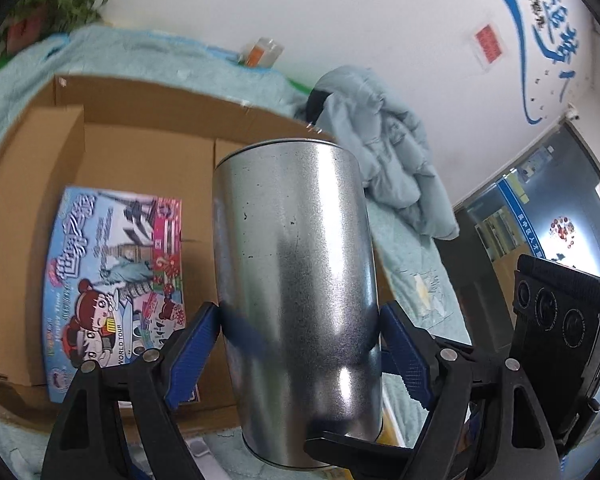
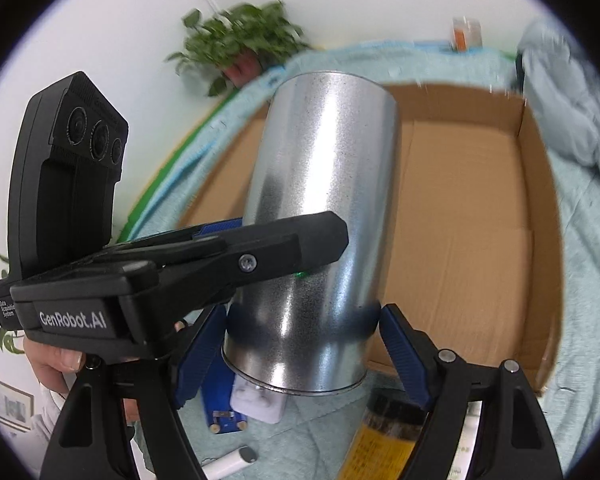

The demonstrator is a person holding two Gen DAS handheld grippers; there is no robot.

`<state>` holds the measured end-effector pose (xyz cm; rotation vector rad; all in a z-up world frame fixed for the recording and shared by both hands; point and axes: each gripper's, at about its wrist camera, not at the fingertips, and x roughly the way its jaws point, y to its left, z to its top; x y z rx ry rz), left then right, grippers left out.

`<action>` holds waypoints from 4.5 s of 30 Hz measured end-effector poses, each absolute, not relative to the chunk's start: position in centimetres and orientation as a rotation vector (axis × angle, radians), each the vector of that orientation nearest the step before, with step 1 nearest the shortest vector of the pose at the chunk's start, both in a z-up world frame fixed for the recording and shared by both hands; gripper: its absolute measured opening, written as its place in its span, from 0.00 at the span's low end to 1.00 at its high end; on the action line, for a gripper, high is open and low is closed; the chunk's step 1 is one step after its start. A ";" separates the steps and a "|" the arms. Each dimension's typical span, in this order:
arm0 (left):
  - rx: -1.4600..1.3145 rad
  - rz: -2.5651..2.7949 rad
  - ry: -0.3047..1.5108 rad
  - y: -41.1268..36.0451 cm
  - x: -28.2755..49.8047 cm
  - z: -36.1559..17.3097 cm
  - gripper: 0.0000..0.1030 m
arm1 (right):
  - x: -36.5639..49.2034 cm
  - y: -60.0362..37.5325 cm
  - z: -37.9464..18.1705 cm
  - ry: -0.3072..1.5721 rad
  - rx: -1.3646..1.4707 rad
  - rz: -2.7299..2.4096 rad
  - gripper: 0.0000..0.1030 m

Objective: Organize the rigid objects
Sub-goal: 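Carry the silver canister into the cardboard box beside the game box, then move the left tool toward the yellow-labelled jar beside the box, then close the left tool around the yellow-labelled chrysanthemum jar, then carry the jar into the box beside the silver canister and open the left tool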

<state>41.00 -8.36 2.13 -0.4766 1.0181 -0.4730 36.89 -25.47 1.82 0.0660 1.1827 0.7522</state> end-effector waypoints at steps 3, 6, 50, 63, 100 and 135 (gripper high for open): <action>-0.484 -0.464 1.066 -8.7 42.7 -0.3 0.77 | 38.1 -25.5 -0.2 1.251 0.099 0.736 0.76; -0.476 -0.456 1.120 -9.2 43.7 -2.4 0.77 | 38.8 -25.7 -2.1 1.311 0.125 0.717 0.76; -0.116 -0.127 0.543 -8.3 16.4 2.7 1.00 | 18.7 -30.8 2.1 0.780 -0.065 0.276 0.87; -0.191 -0.178 0.615 -8.0 14.9 2.2 1.00 | 23.2 -36.2 -0.8 0.898 0.077 0.354 0.88; -0.415 -0.591 1.184 -15.9 21.2 -7.8 0.85 | 19.1 -33.4 -4.8 1.264 0.264 0.642 0.80; -0.295 -0.555 0.880 -14.8 33.4 8.1 0.81 | 31.1 -29.9 7.2 1.025 0.066 0.692 0.83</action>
